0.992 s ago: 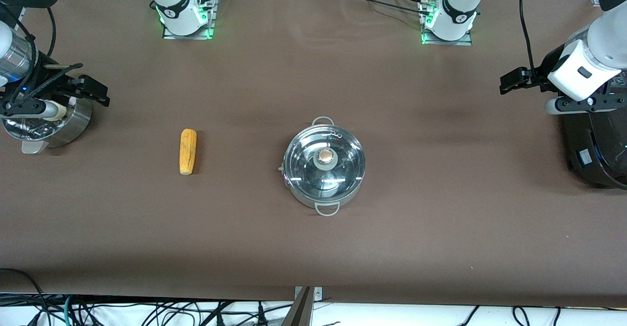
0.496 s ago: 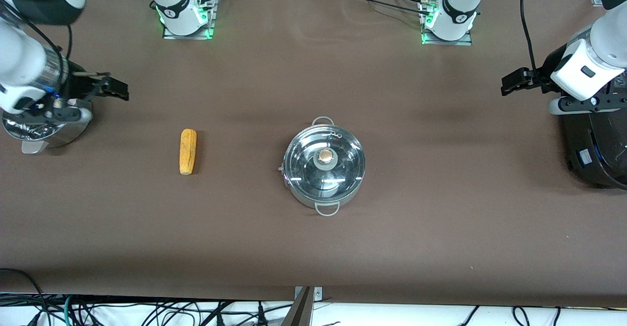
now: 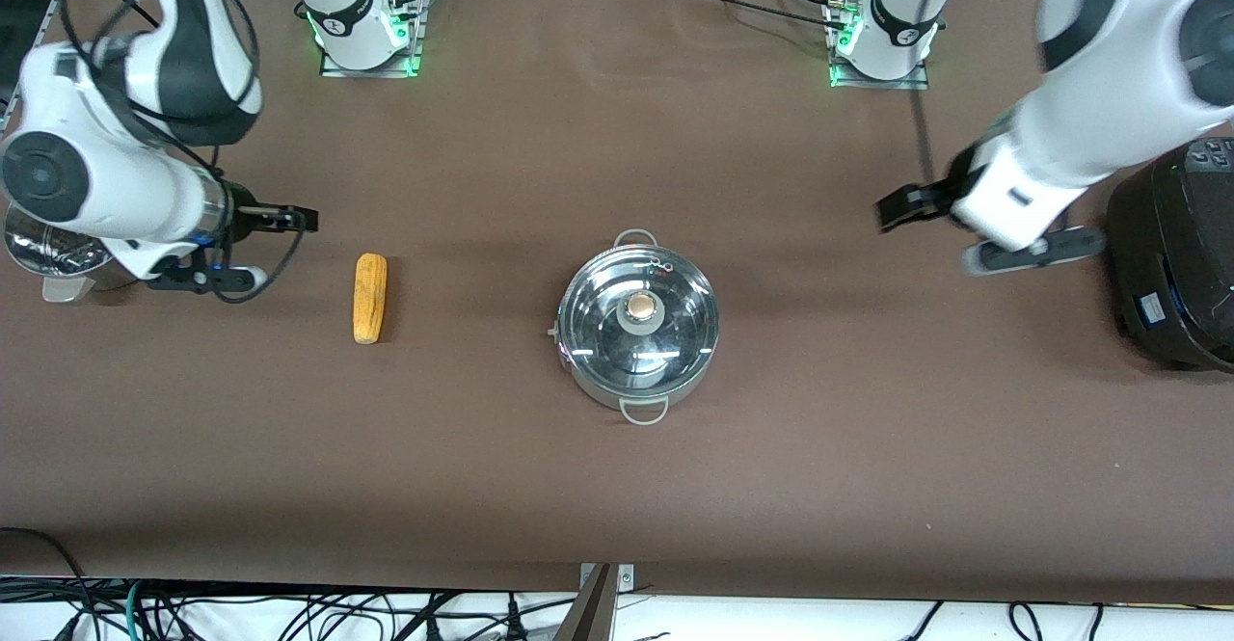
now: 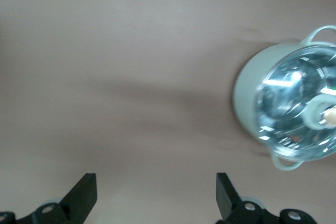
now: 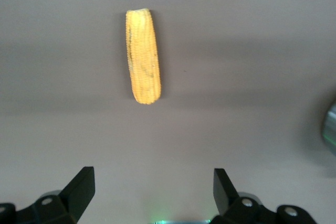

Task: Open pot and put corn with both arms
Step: 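Reach the right gripper to the corn while the left gripper reaches the lid knob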

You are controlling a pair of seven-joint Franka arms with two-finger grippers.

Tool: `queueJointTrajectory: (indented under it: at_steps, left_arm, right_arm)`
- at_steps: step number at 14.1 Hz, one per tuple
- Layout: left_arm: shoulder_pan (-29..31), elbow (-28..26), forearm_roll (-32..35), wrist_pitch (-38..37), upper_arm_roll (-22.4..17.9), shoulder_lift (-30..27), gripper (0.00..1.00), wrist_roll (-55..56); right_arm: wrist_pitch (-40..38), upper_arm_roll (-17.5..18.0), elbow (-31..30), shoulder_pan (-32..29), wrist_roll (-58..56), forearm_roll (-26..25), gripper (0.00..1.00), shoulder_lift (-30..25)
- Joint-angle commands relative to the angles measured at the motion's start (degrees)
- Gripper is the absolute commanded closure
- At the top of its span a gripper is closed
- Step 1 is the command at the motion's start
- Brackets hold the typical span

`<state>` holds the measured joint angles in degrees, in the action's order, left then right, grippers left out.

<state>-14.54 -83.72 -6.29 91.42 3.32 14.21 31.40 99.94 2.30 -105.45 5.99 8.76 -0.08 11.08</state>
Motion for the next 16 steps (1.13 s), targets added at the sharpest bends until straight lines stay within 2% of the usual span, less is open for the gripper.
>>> queueJointTrajectory:
  at_steps: [1, 3, 6, 7, 10, 12, 15, 16]
  left_arm:
    - [-7.8, 7.3, -0.6, 4.4, -0.2, 8.4, 0.00, 14.2]
    - [-12.6, 10.2, -0.5, 8.4, -0.3, 13.7, 0.00, 21.0]
    - [-19.3, 23.3, 0.2, 8.8, -2.5, 25.0, 0.00, 28.3]
    - [-20.0, 24.5, 0.2, 9.3, -2.6, 26.6, 0.00, 28.8]
    - [-21.1, 24.4, 0.4, 13.5, -2.6, 29.1, 0.00, 31.3]
    - [-21.4, 24.3, 2.9, 16.2, -2.4, 31.0, 0.00, 31.9]
    - [-22.1, 24.3, 3.2, 17.5, -2.5, 32.4, 0.00, 33.1]
    - [-22.0, 24.2, 3.2, 17.8, -2.5, 32.4, 0.00, 33.0]
  right_arm:
    - [12.3, 2.3, -11.5, 0.1, 1.5, -1.0, 0.00, -3.9]
    - [22.4, 2.4, -15.8, 0.1, 2.0, -1.0, 0.00, -3.1]
    - [29.0, 2.2, -16.2, 0.1, 3.3, -3.7, 0.00, 2.0]
    - [33.2, 2.2, -17.1, 0.1, 5.4, -4.4, 0.00, 4.7]
    - [38.2, 2.0, -19.5, 0.1, 7.2, -7.8, 0.00, 5.9]
    - [43.8, 2.0, -21.4, 0.1, 10.1, -8.0, 0.00, 7.6]
    - [50.3, 2.0, -24.4, 0.1, 10.1, -8.1, 0.00, 9.0]
    - [50.4, 2.0, -24.3, 0.1, 10.0, -8.1, 0.07, 9.1]
